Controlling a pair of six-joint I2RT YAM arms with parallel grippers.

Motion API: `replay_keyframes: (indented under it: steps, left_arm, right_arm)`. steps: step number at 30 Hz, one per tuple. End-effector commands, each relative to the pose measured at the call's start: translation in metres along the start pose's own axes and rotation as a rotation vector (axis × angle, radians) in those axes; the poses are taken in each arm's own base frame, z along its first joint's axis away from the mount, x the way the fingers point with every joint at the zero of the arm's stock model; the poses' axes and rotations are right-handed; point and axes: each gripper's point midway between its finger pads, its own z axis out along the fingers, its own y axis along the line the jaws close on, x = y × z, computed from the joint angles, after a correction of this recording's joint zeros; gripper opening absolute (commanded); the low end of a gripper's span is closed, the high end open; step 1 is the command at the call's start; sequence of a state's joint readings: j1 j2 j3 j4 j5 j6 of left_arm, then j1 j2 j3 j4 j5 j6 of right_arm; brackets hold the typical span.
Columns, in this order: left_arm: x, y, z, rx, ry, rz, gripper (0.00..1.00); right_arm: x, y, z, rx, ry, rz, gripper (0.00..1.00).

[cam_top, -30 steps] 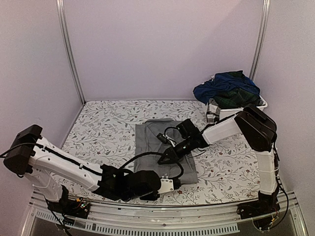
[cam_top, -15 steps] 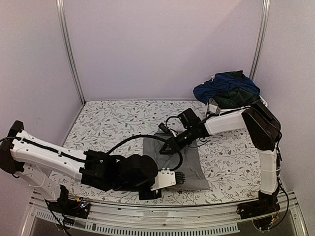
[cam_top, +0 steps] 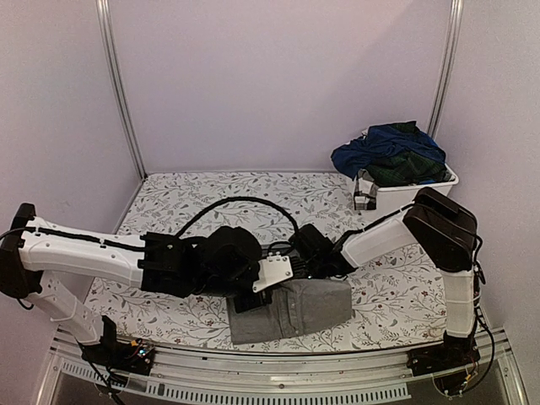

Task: Fold and stack the mixed laundry pile
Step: Fold the 2/3-rectangle-folded shirt at the center of the board.

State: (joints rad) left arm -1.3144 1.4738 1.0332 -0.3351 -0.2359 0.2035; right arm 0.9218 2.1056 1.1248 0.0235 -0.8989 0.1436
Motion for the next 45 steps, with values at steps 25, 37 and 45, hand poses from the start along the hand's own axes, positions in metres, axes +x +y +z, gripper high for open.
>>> replay_keyframes:
  steps: [25, 37, 45]
  left_arm:
    - [0.01, 0.09, 0.035, -0.106, -0.064, -0.016, 0.0]
    - [0.052, 0.15, 0.087, -0.234, 0.007, -0.017, 0.0]
    - [0.064, 0.175, 0.103, -0.31, -0.012, -0.011, 0.0]
  right_arm:
    - [-0.07, -0.153, -0.083, 0.327, -0.131, 0.107, 0.35]
    - [-0.045, -0.125, -0.078, 0.234, -0.131, 0.117, 0.3]
    - [-0.049, -0.12, -0.079, 0.217, -0.138, 0.104, 0.3]
